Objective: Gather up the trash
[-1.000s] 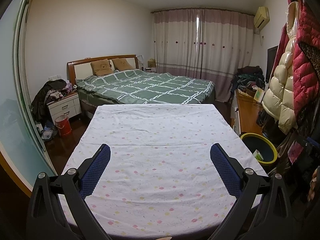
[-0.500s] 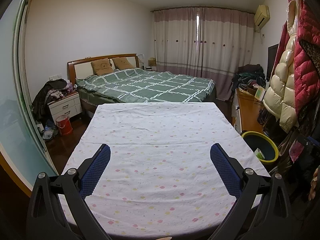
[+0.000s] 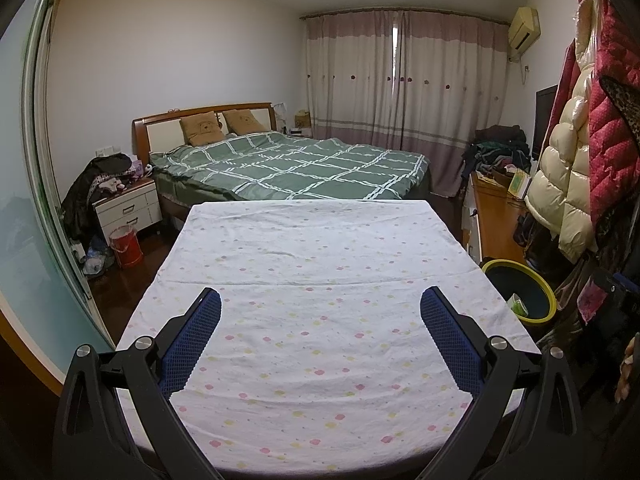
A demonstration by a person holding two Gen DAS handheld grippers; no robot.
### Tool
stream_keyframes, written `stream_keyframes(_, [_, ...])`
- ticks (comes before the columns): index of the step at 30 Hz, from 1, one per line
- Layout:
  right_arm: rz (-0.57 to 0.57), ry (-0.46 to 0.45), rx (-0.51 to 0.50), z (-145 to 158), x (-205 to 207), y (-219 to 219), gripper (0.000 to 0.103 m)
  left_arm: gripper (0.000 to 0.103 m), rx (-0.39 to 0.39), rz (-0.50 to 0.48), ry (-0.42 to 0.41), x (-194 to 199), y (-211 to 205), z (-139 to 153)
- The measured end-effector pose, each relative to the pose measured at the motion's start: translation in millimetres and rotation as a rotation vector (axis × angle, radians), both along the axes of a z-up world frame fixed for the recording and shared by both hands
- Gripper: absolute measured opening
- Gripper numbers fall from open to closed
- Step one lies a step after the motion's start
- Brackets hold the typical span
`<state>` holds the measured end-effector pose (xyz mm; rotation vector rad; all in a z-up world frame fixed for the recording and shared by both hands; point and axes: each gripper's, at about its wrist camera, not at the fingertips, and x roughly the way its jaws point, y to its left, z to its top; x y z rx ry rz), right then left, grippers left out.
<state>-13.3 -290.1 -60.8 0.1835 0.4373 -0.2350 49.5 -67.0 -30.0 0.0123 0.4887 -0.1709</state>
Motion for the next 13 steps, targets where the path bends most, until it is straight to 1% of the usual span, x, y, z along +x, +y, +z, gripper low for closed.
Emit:
stream_keyframes(4, [0.005, 0.005, 0.003, -3.0, 2.1, 0.6, 0.085, 0.098, -0.002, 0.008, -0.006, 1.2, 0.9, -2.5])
stream_keyframes(6, [0.013, 0.008, 0.006, -3.8, 5.6, 2.2, 0.085, 0.098, -0.001, 0.007, 0.010, 4.9, 0.6, -4.4])
stream_keyframes(7, [0.017, 0.009, 0.010, -3.6, 9.3, 1.2, 0.089, 0.098, -0.003, 0.008, 0.023, 8.4, 1.0, -5.7])
stream_keyframes(8, [0.031, 0.008, 0.021, -4.1, 14.5, 2.3, 0.092, 0.098, -0.007, 0.009, 0.042, 14.2, 1.7, -7.4])
stream_keyframes(10, [0.073, 0.019, 0.041, -4.8, 30.0, 5.7, 0.094, 0.098, -0.005, 0.012, 0.064, 27.6, 2.3, -11.2])
stream_keyframes(13, [0.143, 0.055, 0.065, -10.4, 66.1, 16.5, 0.095, 0.098, 0.027, 0.036, 0.102, 61.4, 3.5, -22.6])
